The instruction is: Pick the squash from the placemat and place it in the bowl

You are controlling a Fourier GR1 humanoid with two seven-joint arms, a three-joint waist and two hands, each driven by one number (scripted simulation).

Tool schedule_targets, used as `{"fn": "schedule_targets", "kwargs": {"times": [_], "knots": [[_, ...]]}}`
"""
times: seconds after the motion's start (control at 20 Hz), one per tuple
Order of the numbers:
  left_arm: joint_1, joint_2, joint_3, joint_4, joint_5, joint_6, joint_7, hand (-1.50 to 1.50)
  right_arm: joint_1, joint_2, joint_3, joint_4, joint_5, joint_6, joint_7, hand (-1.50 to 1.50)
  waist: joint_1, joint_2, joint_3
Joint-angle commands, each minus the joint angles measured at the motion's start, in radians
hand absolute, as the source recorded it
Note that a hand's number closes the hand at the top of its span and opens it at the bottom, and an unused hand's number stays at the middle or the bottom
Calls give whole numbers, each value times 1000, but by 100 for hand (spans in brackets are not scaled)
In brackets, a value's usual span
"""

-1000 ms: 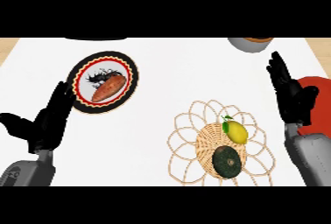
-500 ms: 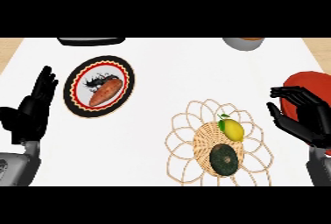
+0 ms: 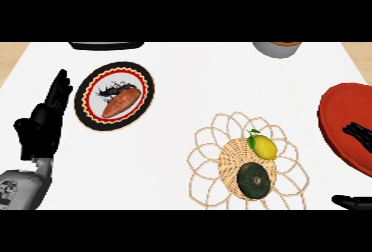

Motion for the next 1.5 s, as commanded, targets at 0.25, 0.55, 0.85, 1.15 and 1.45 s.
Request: {"fn": "schedule_targets", "kwargs": {"times": [0.25, 0.55, 0.85, 1.15, 1.45], "knots": [[-45, 19, 31, 16, -9, -29, 29, 0, 40, -229, 9, -293, 183, -9, 293, -150, 7, 4, -4], [-6, -25, 22, 21, -27, -29, -19, 0, -28, -237, 144, -439, 300, 26, 550, -150, 21, 5, -3], [-3, -6, 35, -69, -42, -55, 61, 0, -102, -155, 312, -528, 366, 84, 762, -150, 35, 6, -2], [-55, -35, 50, -52, -73, -60, 114, 0, -205, -73, 434, -493, 472, 157, 913, -150, 30, 6, -2], [2, -77, 55, -46, -112, -60, 25, 0, -221, -27, 469, -415, 587, 204, 997, -150, 25, 5, -2]]}}
